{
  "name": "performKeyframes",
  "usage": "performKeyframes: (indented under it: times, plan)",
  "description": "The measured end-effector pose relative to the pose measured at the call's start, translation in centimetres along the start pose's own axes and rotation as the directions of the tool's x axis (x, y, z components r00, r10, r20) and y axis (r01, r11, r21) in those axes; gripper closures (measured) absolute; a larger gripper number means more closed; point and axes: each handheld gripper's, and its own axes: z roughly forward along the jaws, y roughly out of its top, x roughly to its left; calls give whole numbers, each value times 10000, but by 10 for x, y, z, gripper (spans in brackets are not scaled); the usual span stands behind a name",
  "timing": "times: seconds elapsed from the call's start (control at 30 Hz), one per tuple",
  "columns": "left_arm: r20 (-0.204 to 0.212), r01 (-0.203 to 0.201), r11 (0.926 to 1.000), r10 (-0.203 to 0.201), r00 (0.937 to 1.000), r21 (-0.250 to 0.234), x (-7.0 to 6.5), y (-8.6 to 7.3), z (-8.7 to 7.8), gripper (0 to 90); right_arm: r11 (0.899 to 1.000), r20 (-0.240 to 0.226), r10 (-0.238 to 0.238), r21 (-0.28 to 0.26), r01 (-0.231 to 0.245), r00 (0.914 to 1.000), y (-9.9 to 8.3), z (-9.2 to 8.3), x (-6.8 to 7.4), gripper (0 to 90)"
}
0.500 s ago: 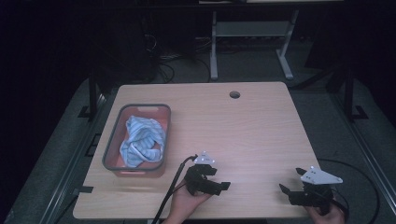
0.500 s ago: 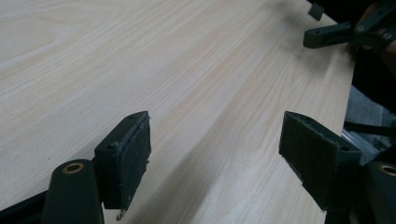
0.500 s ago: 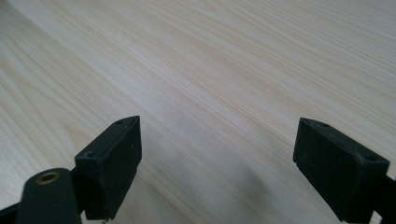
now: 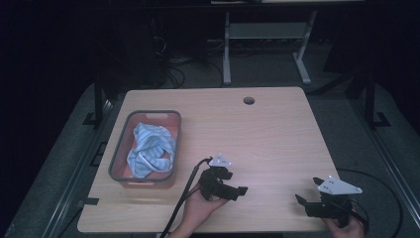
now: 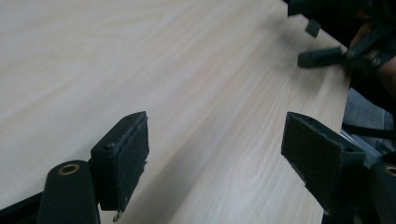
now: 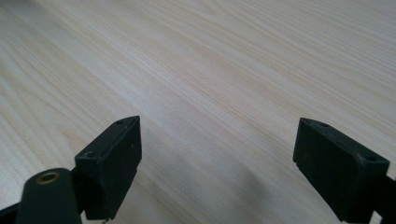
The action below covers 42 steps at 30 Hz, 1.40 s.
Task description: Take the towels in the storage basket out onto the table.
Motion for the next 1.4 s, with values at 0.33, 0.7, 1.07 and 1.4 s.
performKeyframes:
  times: [0.33, 0.7, 1.07, 1.4]
  plan:
    - [171, 258, 9997, -259, 9995, 52, 13, 32, -7, 227, 10000, -36, 26, -6, -26, 10000, 1, 1, 2, 148]
    - [165, 384, 9993, -384, 9991, 31, 23, 49, -21, 216, 9999, -47, -14, -120, 13, 10000, 3, 0, 3, 148]
    - [-22, 468, 9989, -468, 9989, -41, 33, 60, -44, 216, 9999, -89, -67, -82, 66, 9999, 5, 2, 4, 148]
    - [-363, 632, 9980, -635, 9973, -101, 45, 66, -65, 218, 9999, -125, -121, -58, 120, 9998, 5, 3, 5, 148]
